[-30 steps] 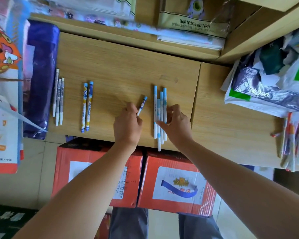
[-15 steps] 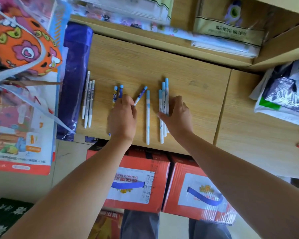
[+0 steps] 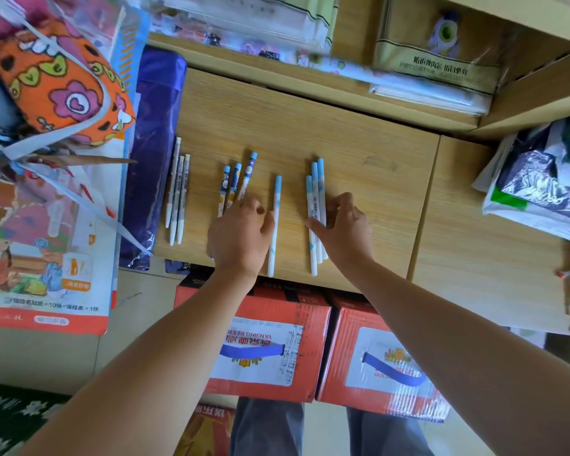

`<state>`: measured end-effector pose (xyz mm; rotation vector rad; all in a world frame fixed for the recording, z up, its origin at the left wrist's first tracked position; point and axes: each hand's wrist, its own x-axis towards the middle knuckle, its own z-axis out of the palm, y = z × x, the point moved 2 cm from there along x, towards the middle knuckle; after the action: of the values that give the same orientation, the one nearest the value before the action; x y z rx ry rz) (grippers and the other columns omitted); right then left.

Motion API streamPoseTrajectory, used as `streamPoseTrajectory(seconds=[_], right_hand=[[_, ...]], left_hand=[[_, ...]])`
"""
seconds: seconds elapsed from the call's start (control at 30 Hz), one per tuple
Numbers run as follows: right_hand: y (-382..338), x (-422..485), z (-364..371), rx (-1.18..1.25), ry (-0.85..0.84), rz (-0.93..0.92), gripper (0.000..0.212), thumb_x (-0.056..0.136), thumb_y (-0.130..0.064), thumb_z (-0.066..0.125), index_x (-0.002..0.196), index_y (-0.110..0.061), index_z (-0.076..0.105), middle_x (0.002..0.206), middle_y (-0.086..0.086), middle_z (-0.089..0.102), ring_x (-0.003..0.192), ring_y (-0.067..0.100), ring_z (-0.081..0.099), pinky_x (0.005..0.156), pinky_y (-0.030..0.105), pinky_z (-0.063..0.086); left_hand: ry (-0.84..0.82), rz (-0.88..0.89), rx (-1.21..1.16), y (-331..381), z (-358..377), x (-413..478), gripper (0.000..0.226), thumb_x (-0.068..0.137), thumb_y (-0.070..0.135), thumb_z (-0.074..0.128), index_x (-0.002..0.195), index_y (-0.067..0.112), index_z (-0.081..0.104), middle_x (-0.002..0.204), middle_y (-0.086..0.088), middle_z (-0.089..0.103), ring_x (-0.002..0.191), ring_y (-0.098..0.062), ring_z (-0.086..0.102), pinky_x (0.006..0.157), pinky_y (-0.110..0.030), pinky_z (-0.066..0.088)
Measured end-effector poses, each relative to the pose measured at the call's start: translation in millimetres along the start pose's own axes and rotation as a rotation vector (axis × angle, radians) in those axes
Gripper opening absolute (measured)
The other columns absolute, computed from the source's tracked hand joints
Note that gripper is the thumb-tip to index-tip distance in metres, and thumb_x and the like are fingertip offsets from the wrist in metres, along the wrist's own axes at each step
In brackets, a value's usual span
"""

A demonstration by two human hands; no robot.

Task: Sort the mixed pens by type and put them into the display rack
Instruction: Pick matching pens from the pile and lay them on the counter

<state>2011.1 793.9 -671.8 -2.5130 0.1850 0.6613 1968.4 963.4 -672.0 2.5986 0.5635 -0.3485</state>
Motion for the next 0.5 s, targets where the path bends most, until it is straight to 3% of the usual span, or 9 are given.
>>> streamPoseTrajectory(seconds=[0.13, 0.27, 0.5], right_hand=[[9, -2, -3, -0.027, 0.001, 0.038, 0.038, 0.083, -0.046, 0.068, 0.100, -0.014, 0.055, 0.089, -0.004, 0.066, 0.077, 0.018, 0.063, 0.065, 0.035, 0.054], [19, -5, -6, 0.024, -0.028, 0.024, 0.032, 0.084, -0.040, 0.069, 0.094, -0.013, 0.057, 0.079, -0.005, 0.063, 0.072, 0.019, 0.063, 0.064, 0.036, 0.054], [31, -7, -4, 0.118, -0.069, 0.005, 0.021, 0.083, -0.029, 0.071, 0.088, -0.019, 0.054, 0.074, 0.000, 0.068, 0.063, 0.020, 0.066, 0.062, 0.041, 0.056]], left_hand=[[-0.057, -0.012, -0.082, 12, 11, 0, 0.022, 0.090, 0.043, 0.060, 0.092, 0.021, 0.066, 0.080, 0.007, 0.069, 0.076, -0.013, 0.064, 0.064, -0.029, 0.048], [-0.053, -0.021, -0.186, 34, 23, 7, 0.015, 0.088, 0.035, 0.064, 0.087, 0.020, 0.066, 0.077, 0.005, 0.069, 0.073, -0.014, 0.064, 0.067, -0.035, 0.052], [-0.086, 0.083, -0.227, 50, 27, 16, 0.012, 0.090, 0.029, 0.062, 0.095, 0.020, 0.068, 0.086, 0.005, 0.071, 0.077, -0.012, 0.066, 0.070, -0.035, 0.054]])
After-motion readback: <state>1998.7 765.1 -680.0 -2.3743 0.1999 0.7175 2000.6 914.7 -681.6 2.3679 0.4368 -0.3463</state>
